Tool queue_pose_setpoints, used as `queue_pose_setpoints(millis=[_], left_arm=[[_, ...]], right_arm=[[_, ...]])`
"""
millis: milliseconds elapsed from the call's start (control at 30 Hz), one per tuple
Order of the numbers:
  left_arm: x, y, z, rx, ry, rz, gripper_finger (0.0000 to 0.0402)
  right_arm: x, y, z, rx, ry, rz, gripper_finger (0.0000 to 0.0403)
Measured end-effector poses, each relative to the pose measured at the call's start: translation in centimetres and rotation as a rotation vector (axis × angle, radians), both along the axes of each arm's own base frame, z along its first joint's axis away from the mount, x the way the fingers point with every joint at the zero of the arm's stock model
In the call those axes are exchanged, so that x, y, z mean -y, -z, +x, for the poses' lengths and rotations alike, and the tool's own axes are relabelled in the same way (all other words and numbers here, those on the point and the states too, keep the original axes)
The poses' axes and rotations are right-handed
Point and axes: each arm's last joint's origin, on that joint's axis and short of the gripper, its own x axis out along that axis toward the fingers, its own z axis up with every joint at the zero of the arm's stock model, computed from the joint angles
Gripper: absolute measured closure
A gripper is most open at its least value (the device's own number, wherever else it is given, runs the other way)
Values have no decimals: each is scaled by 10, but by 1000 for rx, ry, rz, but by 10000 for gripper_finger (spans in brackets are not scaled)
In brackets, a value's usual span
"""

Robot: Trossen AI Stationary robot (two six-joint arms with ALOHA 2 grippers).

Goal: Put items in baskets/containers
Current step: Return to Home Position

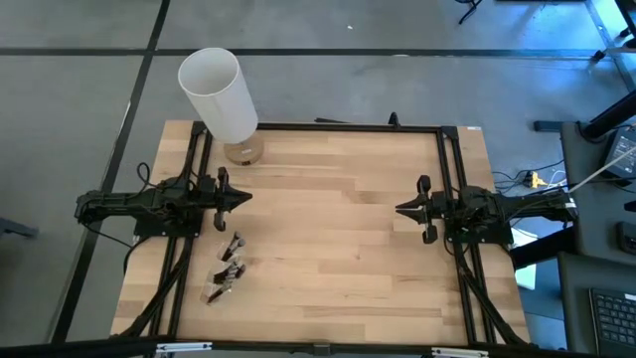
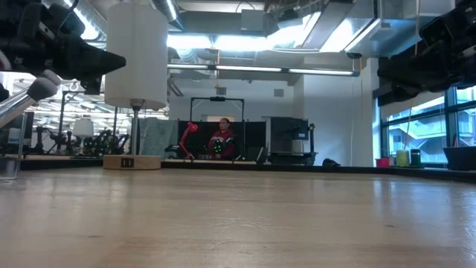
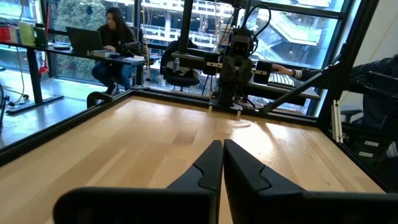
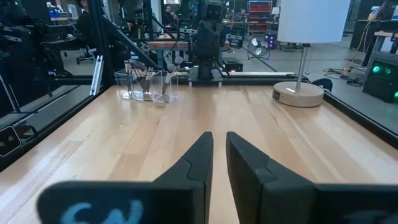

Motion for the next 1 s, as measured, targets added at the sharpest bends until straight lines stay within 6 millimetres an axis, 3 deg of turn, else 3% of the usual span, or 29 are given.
queue_pose_setpoints(millis=[1000], left_arm=[[0, 0, 0, 0, 0, 0, 393]], right_arm=[[0, 0, 0, 0, 0, -2, 356]])
